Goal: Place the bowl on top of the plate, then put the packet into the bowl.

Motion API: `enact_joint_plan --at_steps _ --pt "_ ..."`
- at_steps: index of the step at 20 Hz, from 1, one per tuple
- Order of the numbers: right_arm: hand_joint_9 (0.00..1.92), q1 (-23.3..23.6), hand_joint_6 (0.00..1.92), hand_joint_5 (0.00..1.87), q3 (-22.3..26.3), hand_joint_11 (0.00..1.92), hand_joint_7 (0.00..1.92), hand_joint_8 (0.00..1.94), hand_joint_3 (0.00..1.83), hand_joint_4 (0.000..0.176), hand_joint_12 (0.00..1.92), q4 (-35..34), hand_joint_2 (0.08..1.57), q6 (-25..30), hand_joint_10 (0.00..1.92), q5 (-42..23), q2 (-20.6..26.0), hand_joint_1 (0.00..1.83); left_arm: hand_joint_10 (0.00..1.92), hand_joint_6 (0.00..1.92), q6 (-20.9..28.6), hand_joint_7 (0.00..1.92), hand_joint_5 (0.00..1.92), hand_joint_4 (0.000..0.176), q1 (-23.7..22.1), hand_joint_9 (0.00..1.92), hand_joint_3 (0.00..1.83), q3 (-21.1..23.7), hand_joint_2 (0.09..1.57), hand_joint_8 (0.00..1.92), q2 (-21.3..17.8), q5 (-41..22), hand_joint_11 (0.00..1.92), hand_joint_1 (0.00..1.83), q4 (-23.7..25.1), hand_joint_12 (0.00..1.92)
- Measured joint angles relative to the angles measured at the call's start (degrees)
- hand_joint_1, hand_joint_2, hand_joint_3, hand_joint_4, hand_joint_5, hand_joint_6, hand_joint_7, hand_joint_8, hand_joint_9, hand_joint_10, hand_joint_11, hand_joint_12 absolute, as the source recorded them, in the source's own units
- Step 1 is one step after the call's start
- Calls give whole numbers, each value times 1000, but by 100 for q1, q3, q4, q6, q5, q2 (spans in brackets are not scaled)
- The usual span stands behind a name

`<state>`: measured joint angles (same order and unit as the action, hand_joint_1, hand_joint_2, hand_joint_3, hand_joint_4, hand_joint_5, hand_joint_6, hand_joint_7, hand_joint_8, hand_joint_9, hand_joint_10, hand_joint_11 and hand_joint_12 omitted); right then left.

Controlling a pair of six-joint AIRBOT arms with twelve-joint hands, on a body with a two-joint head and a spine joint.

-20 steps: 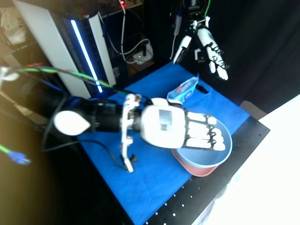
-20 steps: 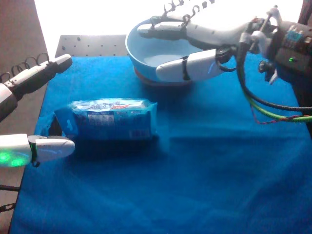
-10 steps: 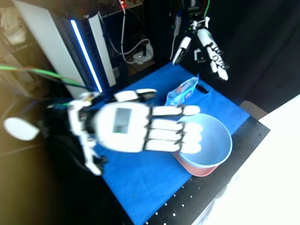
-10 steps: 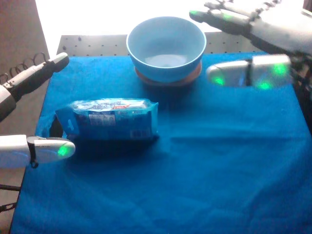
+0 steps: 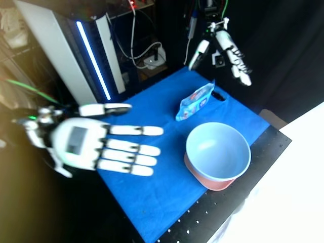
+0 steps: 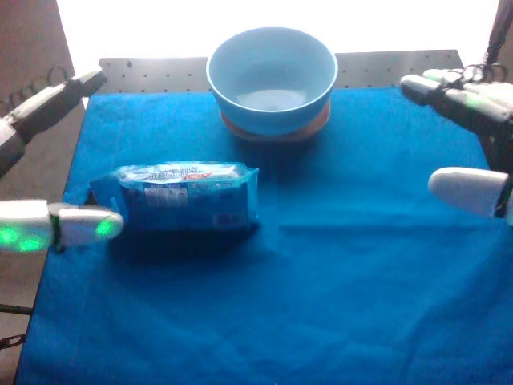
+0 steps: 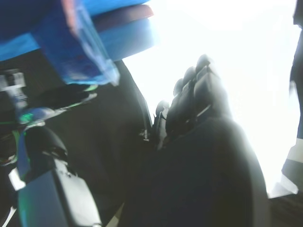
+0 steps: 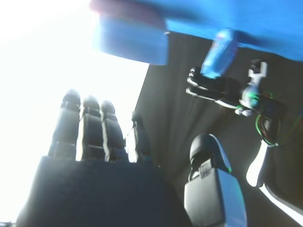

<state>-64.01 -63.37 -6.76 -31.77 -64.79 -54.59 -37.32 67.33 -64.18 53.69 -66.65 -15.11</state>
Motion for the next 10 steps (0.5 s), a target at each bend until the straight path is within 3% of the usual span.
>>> enact_joint_plan --at_steps 1,2,3,4,5,8,9,10 --pt "0 -149 0 0 83 0 0 0 22 172 0 -164 1193 0 0 -278 22 0 0 0 0 0 0 175 -339 0 1 -177 803 0 168 278 0 735 219 0" --pt "0 -170 0 0 92 0 0 0 22 172 0 -166 1193 2 0 -306 22 0 0 0 4 0 0 175 -402 0 1 -216 803 0 205 345 0 735 284 0" --pt "0 -203 0 0 127 0 0 0 25 149 0 -155 1207 0 0 -348 22 0 0 0 7 0 0 176 -656 0 3 -330 807 0 334 656 0 722 483 0" --pt "0 -203 0 0 127 0 0 0 25 144 0 -103 1211 0 0 -352 17 0 0 0 44 0 0 176 -846 0 0 -442 801 0 466 903 0 698 669 0" --pt "0 -203 0 0 127 0 0 0 25 159 0 -105 1216 0 0 -374 17 0 0 0 70 0 0 176 -903 0 3 -483 806 0 516 979 0 689 734 0" --pt "0 -201 0 0 120 0 0 0 21 164 0 -221 1229 0 0 -437 20 0 0 6 203 27 16 176 -1281 0 0 -826 749 9 866 1615 13 777 1084 6" --pt "0 -203 0 0 122 0 0 0 21 166 0 -208 1231 0 0 -446 22 0 9 5 251 107 55 163 -1325 68 0 -894 732 9 905 1709 78 837 1152 46" --pt "0 -203 0 0 120 0 0 0 20 167 0 -197 1232 0 0 -437 22 0 1 4 345 167 70 142 -1351 137 0 -973 730 16 949 1808 87 885 1217 208"
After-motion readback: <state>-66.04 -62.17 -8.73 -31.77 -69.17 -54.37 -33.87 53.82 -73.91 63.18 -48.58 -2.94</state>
